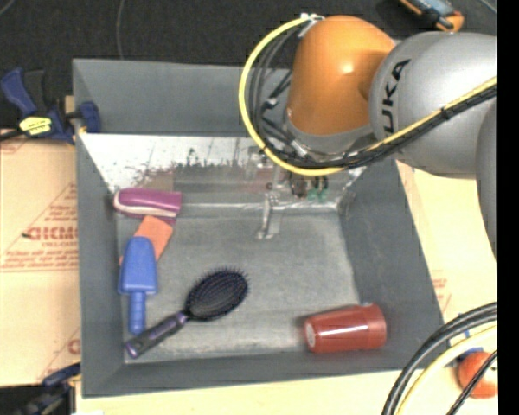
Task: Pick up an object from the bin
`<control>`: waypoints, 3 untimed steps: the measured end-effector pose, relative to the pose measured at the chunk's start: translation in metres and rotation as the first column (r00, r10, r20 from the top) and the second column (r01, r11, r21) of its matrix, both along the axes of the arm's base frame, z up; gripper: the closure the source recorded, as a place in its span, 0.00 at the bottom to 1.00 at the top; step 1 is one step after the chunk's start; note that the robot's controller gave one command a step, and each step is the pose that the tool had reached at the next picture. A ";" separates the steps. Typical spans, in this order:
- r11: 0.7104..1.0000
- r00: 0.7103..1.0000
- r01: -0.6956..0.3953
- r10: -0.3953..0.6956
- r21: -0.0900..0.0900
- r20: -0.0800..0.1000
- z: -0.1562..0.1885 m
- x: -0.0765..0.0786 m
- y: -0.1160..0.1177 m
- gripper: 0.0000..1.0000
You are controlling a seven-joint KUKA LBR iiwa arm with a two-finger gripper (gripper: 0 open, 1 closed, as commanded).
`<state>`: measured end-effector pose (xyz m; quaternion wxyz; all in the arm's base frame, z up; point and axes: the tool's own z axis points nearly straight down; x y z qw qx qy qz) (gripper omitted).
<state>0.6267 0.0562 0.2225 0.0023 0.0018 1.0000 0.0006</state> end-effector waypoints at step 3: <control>0.999 0.999 0.041 -0.041 0.001 0.000 -0.081 -0.017 0.006 0.00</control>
Offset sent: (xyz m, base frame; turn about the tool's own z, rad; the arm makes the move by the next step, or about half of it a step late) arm 0.0095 0.0042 -0.0703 -0.1883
